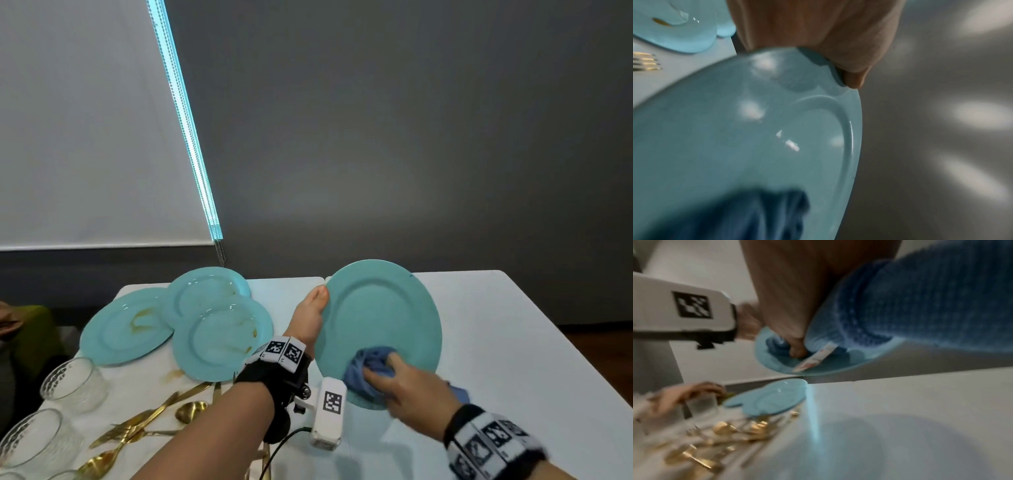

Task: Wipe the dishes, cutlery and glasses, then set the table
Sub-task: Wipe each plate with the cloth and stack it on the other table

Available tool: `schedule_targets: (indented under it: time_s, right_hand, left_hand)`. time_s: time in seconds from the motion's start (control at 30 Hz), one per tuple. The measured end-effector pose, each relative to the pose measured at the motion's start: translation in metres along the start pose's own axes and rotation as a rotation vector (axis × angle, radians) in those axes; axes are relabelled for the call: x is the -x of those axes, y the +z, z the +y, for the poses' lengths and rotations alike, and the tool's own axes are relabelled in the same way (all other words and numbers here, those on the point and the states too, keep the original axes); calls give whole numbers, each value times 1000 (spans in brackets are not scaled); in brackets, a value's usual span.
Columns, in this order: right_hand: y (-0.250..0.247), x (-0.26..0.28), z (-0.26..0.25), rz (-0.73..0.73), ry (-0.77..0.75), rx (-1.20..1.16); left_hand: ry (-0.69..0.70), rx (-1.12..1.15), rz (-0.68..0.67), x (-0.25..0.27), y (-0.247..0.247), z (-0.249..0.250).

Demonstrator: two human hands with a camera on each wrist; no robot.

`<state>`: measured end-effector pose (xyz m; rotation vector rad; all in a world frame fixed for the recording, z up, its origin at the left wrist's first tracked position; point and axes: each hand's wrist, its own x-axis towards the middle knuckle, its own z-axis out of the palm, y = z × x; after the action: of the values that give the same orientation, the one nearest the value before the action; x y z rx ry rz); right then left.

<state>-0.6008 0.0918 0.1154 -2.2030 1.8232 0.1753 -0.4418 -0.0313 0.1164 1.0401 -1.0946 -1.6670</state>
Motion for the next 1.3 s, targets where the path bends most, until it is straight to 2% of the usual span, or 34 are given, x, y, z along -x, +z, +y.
schedule_targets:
  time_s: [0.07,0.1,0.17,0.27,0.33,0.43,0.5,0.57,0.63,0.67,0.8,0.87,0.97,1.03,1.07,1.13,1.23,1.3]
  right_hand:
    - [-6,5,32,-21,91,118]
    - [-13,4,46,17,165,124]
    - [-34,-5,61,190,335,47]
    - [-56,-29,56,456,551,-160]
    - [-60,-40,36,464,514,-224]
    - [-47,-41,18,344,317,-146]
    - [-51,-36,31,373,396,-170]
    - [-60,-33,48,501,580,-312]
    - [-62,-38,49,573,663,-364]
    - [-63,-41,41,576,633,-358]
    - [-47,-49,-3,518,316,-307]
    - [-27,-43,-13,409,164,-240]
    - [-9,-18,-10,161,-71,-97]
    - [1,-6,19,111,-90,43]
    - [6,-4,37,146,-46,125]
    - [-5,-4,65,197,140,136]
    - [-33,-19,75,392,446,-145]
    - [-51,-33,58,523,541,-303]
  left_hand:
    - [-9,18,19,1,-8,1]
    - [-14,25,26,2,-9,1]
    - [-28,12,9,4,-5,-1]
    - [-29,-8,-51,10,12,-7]
    - [1,-63,-67,12,23,-8]
    - [59,-71,-55,12,24,-3]
    - [77,-49,-33,9,21,1]
    - [83,-12,-21,8,20,4]
    - [76,-24,-58,8,25,5]
    - [70,-40,-82,8,28,5]
    - [32,-29,-120,9,36,3]
    - [32,-9,-68,9,32,7]
    - [36,-29,-3,3,15,10]
    - [37,-38,10,1,2,12]
    - [29,-27,12,2,-2,13]
    - [8,31,-10,5,-7,13]
    - [-46,76,-90,11,-1,8]
    - [-93,64,-158,17,8,5]
